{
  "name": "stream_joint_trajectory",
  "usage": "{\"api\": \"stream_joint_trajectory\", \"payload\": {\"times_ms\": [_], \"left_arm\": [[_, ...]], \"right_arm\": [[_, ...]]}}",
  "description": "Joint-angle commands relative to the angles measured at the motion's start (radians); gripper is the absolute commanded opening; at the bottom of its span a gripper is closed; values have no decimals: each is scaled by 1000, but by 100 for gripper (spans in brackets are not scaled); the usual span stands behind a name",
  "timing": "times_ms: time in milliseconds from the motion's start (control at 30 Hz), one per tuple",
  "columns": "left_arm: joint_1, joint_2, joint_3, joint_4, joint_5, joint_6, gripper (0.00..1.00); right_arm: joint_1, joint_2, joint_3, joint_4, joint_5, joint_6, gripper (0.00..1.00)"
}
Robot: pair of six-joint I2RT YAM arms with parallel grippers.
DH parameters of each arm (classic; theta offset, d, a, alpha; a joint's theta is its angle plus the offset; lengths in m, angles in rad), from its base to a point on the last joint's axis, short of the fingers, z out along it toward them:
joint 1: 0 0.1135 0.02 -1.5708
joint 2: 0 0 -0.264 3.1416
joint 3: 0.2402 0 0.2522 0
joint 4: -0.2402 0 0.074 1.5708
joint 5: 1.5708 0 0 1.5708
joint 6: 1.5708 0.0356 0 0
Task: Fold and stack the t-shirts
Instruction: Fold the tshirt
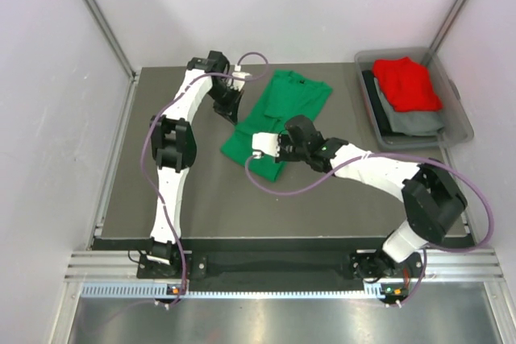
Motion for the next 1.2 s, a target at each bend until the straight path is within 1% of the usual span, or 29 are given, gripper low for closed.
{"api": "stream_joint_trajectory", "payload": {"times_ms": [0, 200, 400, 533, 1033, 1067, 1100, 1133, 1167], "left_arm": [[17, 11, 97, 87, -46, -22, 0], [-1, 20, 107, 184, -43, -43, 0], [-49, 46, 130, 235, -98, -37, 0], [-52, 59, 130, 302, -117, -63, 0], [-54, 106, 175, 367, -172, -83, 0], [-55, 109, 181, 370, -176, -86, 3], [-55, 108, 186, 376, -181, -89, 37], [-57, 103, 186, 380, -192, -89, 51], [-58, 85, 187, 382, -209, -100, 62]], "right_arm": [[-52, 44, 63, 45, -27, -22, 0], [-107, 83, 86, 49, -45, -32, 0], [-135, 100, 82, 66, -51, -27, 0], [-155, 135, 85, 87, -53, -24, 0], [-216, 218, 111, 152, -50, 13, 0], [-218, 218, 111, 163, -42, 25, 1], [-218, 218, 112, 160, -27, 28, 14], [-218, 212, 114, 160, -16, 31, 22], [-218, 206, 114, 161, -7, 53, 28]]}}
